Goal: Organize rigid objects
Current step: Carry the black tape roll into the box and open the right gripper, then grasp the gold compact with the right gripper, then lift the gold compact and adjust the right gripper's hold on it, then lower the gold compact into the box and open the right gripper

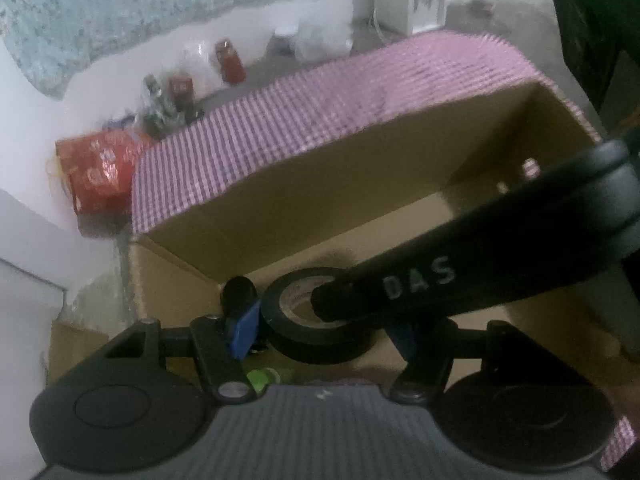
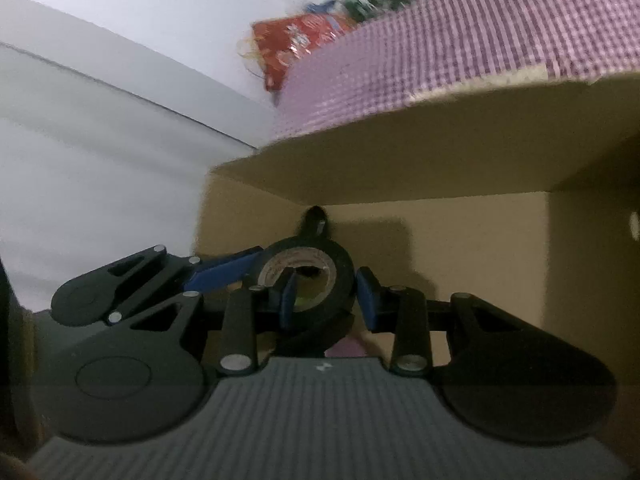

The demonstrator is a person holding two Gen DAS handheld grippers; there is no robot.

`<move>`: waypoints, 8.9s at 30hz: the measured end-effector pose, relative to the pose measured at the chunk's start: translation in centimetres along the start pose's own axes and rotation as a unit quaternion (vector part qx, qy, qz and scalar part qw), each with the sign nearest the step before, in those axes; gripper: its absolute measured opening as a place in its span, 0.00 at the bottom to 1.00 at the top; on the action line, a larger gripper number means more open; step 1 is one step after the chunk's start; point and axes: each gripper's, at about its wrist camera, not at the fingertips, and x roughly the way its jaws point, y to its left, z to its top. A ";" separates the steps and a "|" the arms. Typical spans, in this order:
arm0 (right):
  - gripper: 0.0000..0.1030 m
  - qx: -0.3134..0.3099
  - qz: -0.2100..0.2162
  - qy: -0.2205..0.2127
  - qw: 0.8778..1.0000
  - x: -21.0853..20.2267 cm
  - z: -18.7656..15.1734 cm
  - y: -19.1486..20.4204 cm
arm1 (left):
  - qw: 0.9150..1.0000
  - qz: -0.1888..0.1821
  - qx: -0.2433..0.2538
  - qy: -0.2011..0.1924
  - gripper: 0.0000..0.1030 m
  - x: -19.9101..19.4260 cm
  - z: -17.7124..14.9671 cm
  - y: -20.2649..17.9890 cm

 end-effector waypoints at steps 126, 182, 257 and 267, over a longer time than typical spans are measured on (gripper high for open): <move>0.51 0.084 0.029 -0.156 0.984 -11.0 -29.4 -12.2 | 0.980 -0.110 0.034 -0.162 0.55 -2.8 -22.0 -18.0; 0.50 0.073 0.026 -0.161 0.984 -10.8 -28.8 -12.7 | 0.982 -0.101 0.031 -0.154 0.57 -2.2 -20.0 -19.6; 0.50 -0.036 0.050 -0.075 0.995 -7.6 -1.4 0.3 | 0.989 -0.047 -0.091 -0.107 0.57 -5.1 0.1 -4.9; 0.50 -0.031 0.009 -0.038 0.999 -2.4 3.6 -2.2 | 0.985 -0.059 -0.157 -0.037 0.57 1.8 3.7 -1.6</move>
